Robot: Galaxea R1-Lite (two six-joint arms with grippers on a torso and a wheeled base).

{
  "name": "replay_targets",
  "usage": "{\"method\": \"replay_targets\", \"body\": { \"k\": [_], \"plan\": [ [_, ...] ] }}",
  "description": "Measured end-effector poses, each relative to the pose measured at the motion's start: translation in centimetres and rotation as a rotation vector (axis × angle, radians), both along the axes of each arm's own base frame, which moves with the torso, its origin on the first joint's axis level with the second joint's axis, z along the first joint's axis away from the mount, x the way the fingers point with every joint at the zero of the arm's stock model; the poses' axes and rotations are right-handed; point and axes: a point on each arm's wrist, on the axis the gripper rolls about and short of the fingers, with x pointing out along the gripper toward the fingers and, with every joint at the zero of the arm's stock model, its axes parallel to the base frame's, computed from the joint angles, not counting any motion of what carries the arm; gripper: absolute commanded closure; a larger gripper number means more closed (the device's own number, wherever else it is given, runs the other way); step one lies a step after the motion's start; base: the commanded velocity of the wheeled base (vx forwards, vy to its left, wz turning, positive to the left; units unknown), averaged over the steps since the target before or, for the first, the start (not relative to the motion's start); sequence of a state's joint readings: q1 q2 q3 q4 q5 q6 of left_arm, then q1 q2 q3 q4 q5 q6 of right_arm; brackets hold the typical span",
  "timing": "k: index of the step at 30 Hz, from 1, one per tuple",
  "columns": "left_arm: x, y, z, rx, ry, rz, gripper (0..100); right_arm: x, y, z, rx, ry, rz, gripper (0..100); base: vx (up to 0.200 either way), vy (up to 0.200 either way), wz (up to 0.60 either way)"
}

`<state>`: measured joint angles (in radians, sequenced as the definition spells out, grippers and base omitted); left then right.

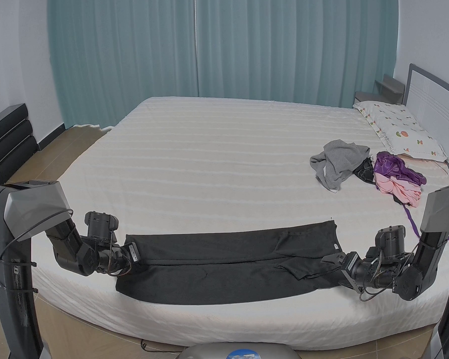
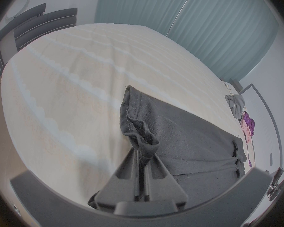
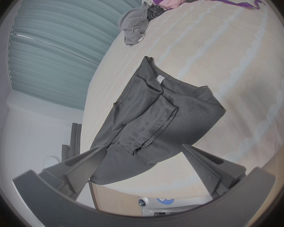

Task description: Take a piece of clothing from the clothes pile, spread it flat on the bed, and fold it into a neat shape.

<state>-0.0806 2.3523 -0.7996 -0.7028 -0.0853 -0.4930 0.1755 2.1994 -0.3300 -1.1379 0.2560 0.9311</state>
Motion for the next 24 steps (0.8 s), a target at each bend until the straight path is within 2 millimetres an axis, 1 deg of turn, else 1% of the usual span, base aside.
{"method": "replay_targets", "body": {
  "k": [5, 12, 18, 24],
  "plan": [
    [0.1, 0.5, 0.4, 0.002, -0.021, 0.017, 100, 0.3, -0.9, 0.2, 0.002, -0.010, -0.032, 0, 0.000, 0.000, 0.00],
    [-0.2, 0.5, 1.1, -0.012, -0.031, 0.030, 100, 0.9, -2.2, 0.5, 0.010, -0.029, -0.076, 0, 0.000, 0.000, 0.00],
    [-0.2, 0.3, 1.4, -0.018, -0.039, 0.032, 100, 1.1, -2.5, 0.6, 0.012, -0.036, -0.086, 0, -0.200, 0.000, 0.00],
    [0.3, 0.3, 1.7, -0.020, -0.058, 0.032, 100, 1.4, -2.9, 0.7, 0.015, -0.045, -0.099, 0, 0.000, 0.000, 0.00]
  ]
}}
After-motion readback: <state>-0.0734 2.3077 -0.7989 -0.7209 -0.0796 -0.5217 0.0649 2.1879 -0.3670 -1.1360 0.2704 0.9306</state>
